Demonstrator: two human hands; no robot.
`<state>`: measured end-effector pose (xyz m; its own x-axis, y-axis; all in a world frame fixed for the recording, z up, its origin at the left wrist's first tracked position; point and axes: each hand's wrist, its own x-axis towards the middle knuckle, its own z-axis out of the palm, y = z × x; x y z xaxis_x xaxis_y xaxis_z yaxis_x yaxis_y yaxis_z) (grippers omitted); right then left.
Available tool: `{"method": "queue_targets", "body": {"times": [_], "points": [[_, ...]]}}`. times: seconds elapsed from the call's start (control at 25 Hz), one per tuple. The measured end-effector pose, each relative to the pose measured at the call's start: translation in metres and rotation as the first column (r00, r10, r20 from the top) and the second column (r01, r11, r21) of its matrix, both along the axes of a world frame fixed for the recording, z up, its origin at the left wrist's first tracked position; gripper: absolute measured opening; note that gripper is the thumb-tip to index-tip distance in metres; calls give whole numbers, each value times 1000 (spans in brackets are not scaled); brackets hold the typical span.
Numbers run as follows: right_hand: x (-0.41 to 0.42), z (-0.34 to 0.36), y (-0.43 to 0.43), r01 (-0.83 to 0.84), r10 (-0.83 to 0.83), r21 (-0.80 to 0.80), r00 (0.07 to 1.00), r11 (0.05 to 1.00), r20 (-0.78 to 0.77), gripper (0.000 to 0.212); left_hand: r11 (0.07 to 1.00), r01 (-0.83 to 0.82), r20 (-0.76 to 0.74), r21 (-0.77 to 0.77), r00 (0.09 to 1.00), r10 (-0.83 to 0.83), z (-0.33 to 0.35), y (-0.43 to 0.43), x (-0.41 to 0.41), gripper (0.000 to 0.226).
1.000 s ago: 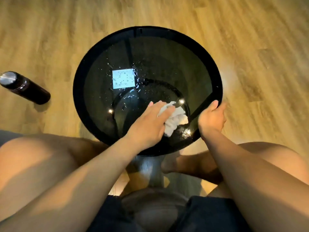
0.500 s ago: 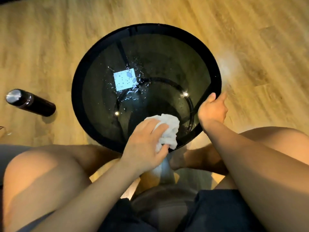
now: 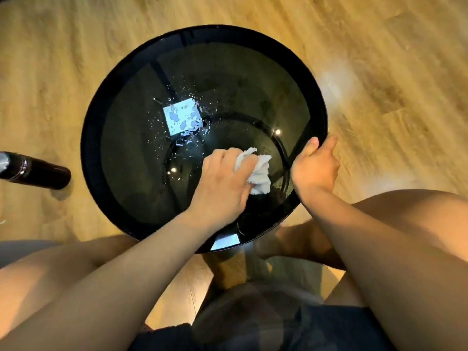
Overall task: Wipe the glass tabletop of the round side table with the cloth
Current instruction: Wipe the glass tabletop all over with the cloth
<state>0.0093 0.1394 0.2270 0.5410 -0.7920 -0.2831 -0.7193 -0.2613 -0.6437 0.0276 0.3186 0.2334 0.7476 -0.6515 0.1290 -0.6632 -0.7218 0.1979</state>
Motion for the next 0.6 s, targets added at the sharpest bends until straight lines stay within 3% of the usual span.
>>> {"method": "queue_targets", "body": {"times": [0.12,0.36,0.6], "points": [[1,0,-1,-1,1,-18,1000,1000,-12,46,1000,-16,44,8,999,16,-2,-44,51,43],[2,3,1,-3,2,-23,999,1000,-32,47,963,-241,-10,122,970,244,5,-133,136,50],[2,12,4,1,0,52,1000,999,-7,46,996,-82,24,30,996,82,6,-69,61,52]]}}
